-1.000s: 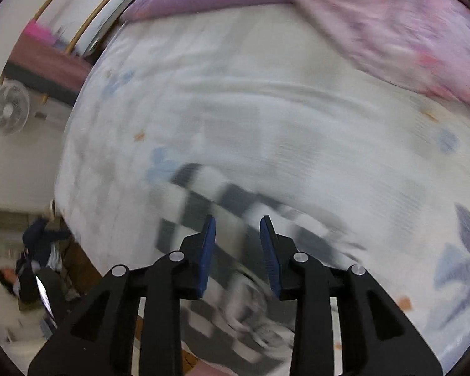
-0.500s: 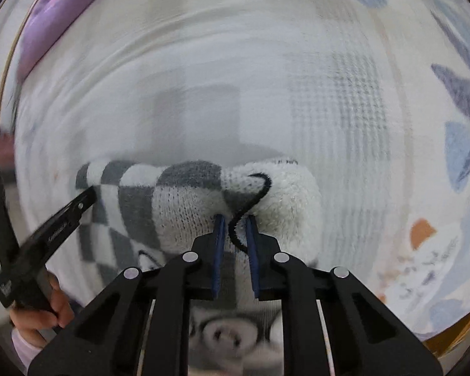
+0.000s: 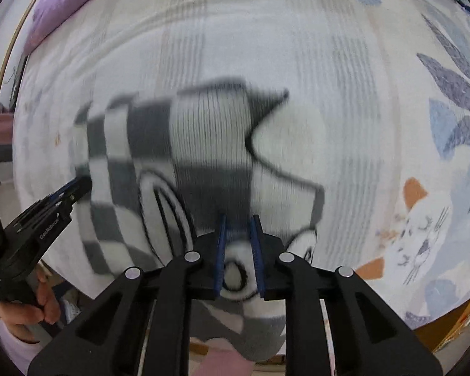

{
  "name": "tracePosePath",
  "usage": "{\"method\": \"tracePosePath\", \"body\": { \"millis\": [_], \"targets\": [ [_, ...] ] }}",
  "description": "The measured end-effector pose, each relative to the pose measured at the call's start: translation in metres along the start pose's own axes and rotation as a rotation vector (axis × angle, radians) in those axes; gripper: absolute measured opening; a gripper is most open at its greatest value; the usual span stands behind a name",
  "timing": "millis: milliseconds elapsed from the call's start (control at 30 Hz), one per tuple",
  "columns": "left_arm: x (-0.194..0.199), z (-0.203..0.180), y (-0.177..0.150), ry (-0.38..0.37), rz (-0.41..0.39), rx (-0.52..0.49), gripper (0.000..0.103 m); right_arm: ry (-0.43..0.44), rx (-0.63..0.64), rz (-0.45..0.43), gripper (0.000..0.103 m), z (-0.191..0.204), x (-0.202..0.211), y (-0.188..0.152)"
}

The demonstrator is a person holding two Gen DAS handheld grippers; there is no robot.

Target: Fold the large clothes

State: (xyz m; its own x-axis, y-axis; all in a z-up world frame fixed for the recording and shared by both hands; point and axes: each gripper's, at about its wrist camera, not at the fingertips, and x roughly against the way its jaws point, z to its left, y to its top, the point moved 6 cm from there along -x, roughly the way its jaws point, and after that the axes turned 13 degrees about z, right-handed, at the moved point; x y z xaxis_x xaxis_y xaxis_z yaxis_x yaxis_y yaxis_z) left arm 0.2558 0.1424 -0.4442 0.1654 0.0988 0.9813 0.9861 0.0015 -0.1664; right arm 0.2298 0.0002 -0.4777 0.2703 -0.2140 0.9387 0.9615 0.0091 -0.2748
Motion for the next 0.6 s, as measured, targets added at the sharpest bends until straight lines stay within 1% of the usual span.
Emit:
{"method": "tracePosePath", "body": {
  "millis": [33,67,100,133,167,200,233,267,300,333,367,400,433,467,500,533,567,600],
  "targets": [
    [0.000,0.001,-0.015,0.001,0.006,0.002,0.016,0.004,-0.018,0.014,0.017,-0.003,-0.004,-0.009],
    [-0.005,0.003,-0.036,0.010,0.020,0.007,0.016,0.020,-0.036,0.048,0.017,-0.002,-0.007,-0.022],
    [-0.007,0.003,-0.050,0.018,0.025,0.007,0.016,0.016,-0.032,0.084,0.017,-0.002,-0.012,-0.034],
    [-0.008,0.002,-0.071,0.027,0.023,0.001,0.016,0.001,-0.023,0.113,0.017,-0.003,-0.024,-0.052],
    [-0.013,0.001,-0.085,0.031,0.027,-0.005,0.016,-0.012,-0.022,0.125,0.017,-0.008,-0.033,-0.063],
    [-0.018,0.001,-0.094,0.033,0.036,-0.007,0.016,-0.029,-0.023,0.149,0.014,-0.013,-0.053,-0.070],
    [-0.032,0.003,-0.105,0.039,0.052,-0.003,0.016,-0.043,-0.034,0.181,0.013,-0.020,-0.078,-0.075],
    [-0.041,0.005,-0.112,0.044,0.075,-0.004,0.016,-0.032,-0.081,0.237,0.012,-0.029,-0.103,-0.083],
    [-0.047,0.004,-0.119,0.051,0.097,-0.018,0.016,-0.019,-0.116,0.242,0.012,-0.031,-0.105,-0.087],
    [-0.041,0.002,-0.127,0.072,0.093,-0.033,0.016,-0.022,-0.111,0.240,0.012,-0.028,-0.098,-0.090],
    [-0.037,0.001,-0.132,0.076,0.091,-0.032,0.016,-0.034,-0.067,0.233,0.012,-0.021,-0.089,-0.096],
    [-0.036,0.000,-0.138,0.064,0.099,-0.028,0.016,-0.039,-0.037,0.226,0.016,-0.015,-0.084,-0.105],
    [-0.043,0.001,-0.144,0.046,0.112,-0.018,0.016,-0.045,-0.026,0.239,0.016,-0.013,-0.089,-0.116],
    [-0.053,0.003,-0.145,0.044,0.108,-0.008,0.016,-0.055,-0.018,0.249,0.016,-0.013,-0.101,-0.121],
    [-0.061,0.004,-0.145,0.045,0.102,-0.005,0.016,-0.080,0.010,0.241,0.015,-0.012,-0.117,-0.124],
    [-0.071,0.005,-0.146,0.050,0.101,-0.008,0.016,-0.112,0.038,0.228,0.015,-0.010,-0.124,-0.123],
    [-0.069,0.005,-0.147,0.054,0.099,-0.011,0.016,-0.141,0.038,0.236,0.015,-0.006,-0.118,-0.124],
    [-0.062,0.006,-0.149,0.054,0.105,-0.009,0.016,-0.131,0.029,0.259,0.016,-0.003,-0.109,-0.129]
  ]
}}
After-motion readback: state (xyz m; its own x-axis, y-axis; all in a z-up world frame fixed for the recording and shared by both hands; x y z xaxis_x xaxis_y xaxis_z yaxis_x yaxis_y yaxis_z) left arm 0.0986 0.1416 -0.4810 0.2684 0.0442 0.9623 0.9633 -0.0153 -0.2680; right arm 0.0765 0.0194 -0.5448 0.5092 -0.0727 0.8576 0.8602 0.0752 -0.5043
